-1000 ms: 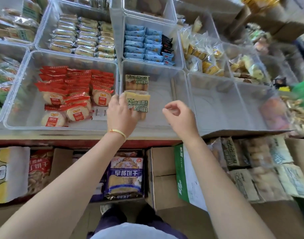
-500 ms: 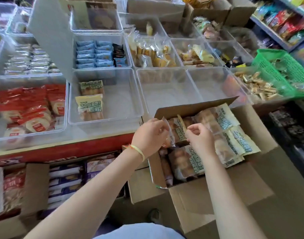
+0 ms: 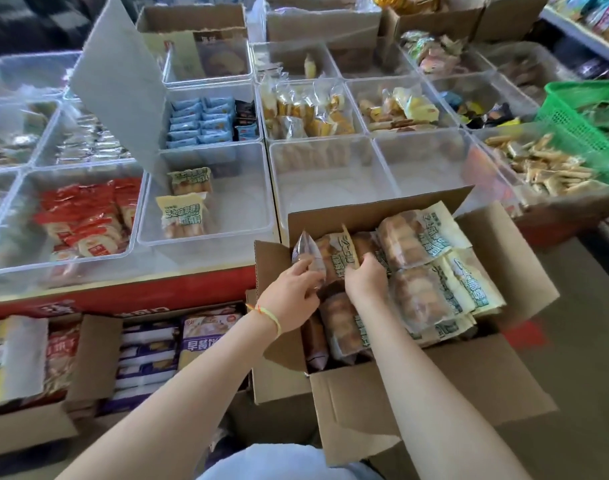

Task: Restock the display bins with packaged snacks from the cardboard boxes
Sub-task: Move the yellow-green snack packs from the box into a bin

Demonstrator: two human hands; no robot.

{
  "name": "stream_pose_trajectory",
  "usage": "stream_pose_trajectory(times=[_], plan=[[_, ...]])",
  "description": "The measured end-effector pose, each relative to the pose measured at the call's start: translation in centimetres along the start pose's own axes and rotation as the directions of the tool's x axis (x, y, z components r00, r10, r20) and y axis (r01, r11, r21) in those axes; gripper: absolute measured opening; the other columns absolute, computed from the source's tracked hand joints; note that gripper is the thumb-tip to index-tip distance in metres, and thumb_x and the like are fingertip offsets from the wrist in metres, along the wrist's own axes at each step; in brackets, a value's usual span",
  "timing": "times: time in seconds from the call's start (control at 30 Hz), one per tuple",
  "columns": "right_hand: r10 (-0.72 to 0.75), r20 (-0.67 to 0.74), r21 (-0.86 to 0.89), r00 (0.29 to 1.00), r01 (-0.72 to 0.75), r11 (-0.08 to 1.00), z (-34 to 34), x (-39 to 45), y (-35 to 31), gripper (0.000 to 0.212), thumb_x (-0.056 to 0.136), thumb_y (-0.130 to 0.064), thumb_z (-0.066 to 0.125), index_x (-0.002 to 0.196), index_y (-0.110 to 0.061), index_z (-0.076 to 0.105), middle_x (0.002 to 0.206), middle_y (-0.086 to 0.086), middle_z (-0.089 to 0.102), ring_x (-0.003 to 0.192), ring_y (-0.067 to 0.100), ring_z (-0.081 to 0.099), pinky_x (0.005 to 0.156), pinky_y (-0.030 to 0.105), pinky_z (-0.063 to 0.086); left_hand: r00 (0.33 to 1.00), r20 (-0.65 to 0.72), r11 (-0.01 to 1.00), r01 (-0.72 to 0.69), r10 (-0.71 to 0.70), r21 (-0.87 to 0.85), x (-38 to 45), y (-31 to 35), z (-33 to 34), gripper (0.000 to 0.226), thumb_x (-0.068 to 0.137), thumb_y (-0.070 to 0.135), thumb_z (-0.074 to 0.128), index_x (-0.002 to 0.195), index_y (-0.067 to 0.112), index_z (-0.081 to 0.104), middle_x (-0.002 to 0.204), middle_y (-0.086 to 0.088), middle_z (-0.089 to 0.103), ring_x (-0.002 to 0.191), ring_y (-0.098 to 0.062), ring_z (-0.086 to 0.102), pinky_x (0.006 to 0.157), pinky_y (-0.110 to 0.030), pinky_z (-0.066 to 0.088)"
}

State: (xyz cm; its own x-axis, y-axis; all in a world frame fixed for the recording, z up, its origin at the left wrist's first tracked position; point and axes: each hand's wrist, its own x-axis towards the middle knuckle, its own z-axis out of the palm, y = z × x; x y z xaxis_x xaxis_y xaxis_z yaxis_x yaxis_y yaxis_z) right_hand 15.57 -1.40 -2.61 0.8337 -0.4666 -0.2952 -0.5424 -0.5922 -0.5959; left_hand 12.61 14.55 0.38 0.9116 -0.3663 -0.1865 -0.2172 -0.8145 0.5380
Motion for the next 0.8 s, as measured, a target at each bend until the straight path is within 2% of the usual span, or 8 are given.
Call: stream_pose_trajectory(times=[0.13, 0.27, 0.33, 0.4, 0.47, 0.57, 0.7, 0.8], plan=[[-0.109, -0.057, 0.121, 0.992, 0.115, 0.986, -2.2, 0.1, -0.3, 0.018, 0.098, -0.016, 0.048, 0.089, -0.006, 0.060, 0.095, 0.013, 0.068, 0.087, 0.032, 0.063, 0.062, 0.032, 0.044, 0.997, -0.017, 0.987, 0.070, -0.073, -0.145, 0.0, -0.3, -0.1, 0.037, 0.092, 0.019, 0.057, 0.128, 0.027, 0.063, 0.153, 0.008, 0.038, 0.128, -0.014, 0.050, 0.104, -0.025, 0.041], [-0.249, -0.137, 0.333, 0.959, 0.281, 0.900, -6.9, -2.1, -1.9, 0.023, 0.098, -0.020, 0.052, 0.086, -0.002, 0.061, 0.080, 0.007, 0.064, 0.071, 0.017, 0.058, 0.059, 0.026, 0.051, 0.992, -0.020, 0.940, 0.110, -0.123, -0.324, 0.0, 0.0, -0.1, 0.036, 0.093, 0.019, 0.058, 0.129, 0.024, 0.062, 0.143, 0.005, 0.049, 0.126, -0.009, 0.048, 0.098, -0.009, 0.032], [-0.320, -0.183, 0.385, 0.929, 0.367, 0.847, -9.3, -3.6, -3.0, 0.023, 0.098, -0.023, 0.056, 0.084, -0.006, 0.062, 0.076, 0.004, 0.064, 0.066, 0.016, 0.057, 0.056, 0.023, 0.046, 0.968, -0.088, 0.828, 0.153, -0.236, -0.540, 0.0, 0.5, -1.0, 0.031, 0.096, 0.021, 0.057, 0.126, 0.021, 0.064, 0.132, 0.004, 0.058, 0.119, -0.008, 0.053, 0.096, -0.012, 0.037], [-0.341, -0.184, 0.456, 0.922, 0.387, 0.801, -11.0, -4.8, -4.2, 0.020, 0.098, -0.030, 0.058, 0.089, -0.014, 0.065, 0.082, -0.001, 0.068, 0.078, 0.016, 0.064, 0.068, 0.030, 0.052, 0.936, -0.130, 0.634, 0.116, -0.328, -0.765, 0.1, 1.1, -2.9, 0.029, 0.097, 0.030, 0.056, 0.125, 0.024, 0.062, 0.128, 0.004, 0.062, 0.119, -0.009, 0.056, 0.104, -0.030, 0.043], [-0.337, -0.182, 0.526, 0.924, 0.381, 0.761, -11.8, -5.8, -5.7, 0.018, 0.098, -0.034, 0.059, 0.095, -0.018, 0.068, 0.087, -0.007, 0.070, 0.085, 0.010, 0.065, 0.077, 0.030, 0.051, 0.943, -0.139, 0.479, 0.025, -0.303, -0.877, -0.1, 1.8, -5.4, 0.041, 0.090, 0.045, 0.061, 0.127, 0.028, 0.058, 0.128, 0.005, 0.062, 0.119, -0.009, 0.057, 0.103, -0.036, 0.047], [-0.322, -0.178, 0.587, 0.930, 0.363, 0.723, -11.2, -7.6, -8.4, 0.017, 0.099, -0.032, 0.060, 0.094, -0.018, 0.068, 0.083, -0.008, 0.068, 0.075, -0.001, 0.059, 0.071, 0.021, 0.046, 0.979, -0.127, 0.419, -0.048, -0.161, -0.906, -0.8, 2.6, -8.9, 0.048, 0.082, 0.047, 0.072, 0.125, 0.030, 0.059, 0.120, 0.009, 0.068, 0.109, -0.002, 0.064, 0.088, -0.023, 0.050], [-0.266, -0.135, 0.656, 0.954, 0.287, 0.698, -7.4, -9.9, -11.9, 0.017, 0.099, -0.029, 0.059, 0.084, -0.024, 0.066, 0.082, -0.006, 0.070, 0.079, 0.008, 0.062, 0.074, 0.026, 0.052, 0.981, -0.078, 0.223, -0.038, -0.176, -0.974, -2.0, 0.9, -11.2, 0.029, 0.091, 0.030, 0.067, 0.114, 0.012, 0.067, 0.114, -0.012, 0.072, 0.111, -0.031, 0.066, 0.095, -0.052, 0.052], [-0.185, -0.158, 0.680, 0.970, 0.243, 0.691, -3.7, -10.8, -14.8, 0.021, 0.098, -0.030, 0.061, 0.079, -0.022, 0.069, 0.079, -0.003, 0.072, 0.083, 0.023, 0.069, 0.080, 0.043, 0.057, 0.959, -0.117, 0.192, -0.068, -0.257, -0.979, -3.2, -2.5, -12.6, 0.025, 0.098, 0.022, 0.059, 0.113, 0.003, 0.064, 0.110, -0.017, 0.072, 0.107, -0.035, 0.067, 0.093, -0.053, 0.054]])
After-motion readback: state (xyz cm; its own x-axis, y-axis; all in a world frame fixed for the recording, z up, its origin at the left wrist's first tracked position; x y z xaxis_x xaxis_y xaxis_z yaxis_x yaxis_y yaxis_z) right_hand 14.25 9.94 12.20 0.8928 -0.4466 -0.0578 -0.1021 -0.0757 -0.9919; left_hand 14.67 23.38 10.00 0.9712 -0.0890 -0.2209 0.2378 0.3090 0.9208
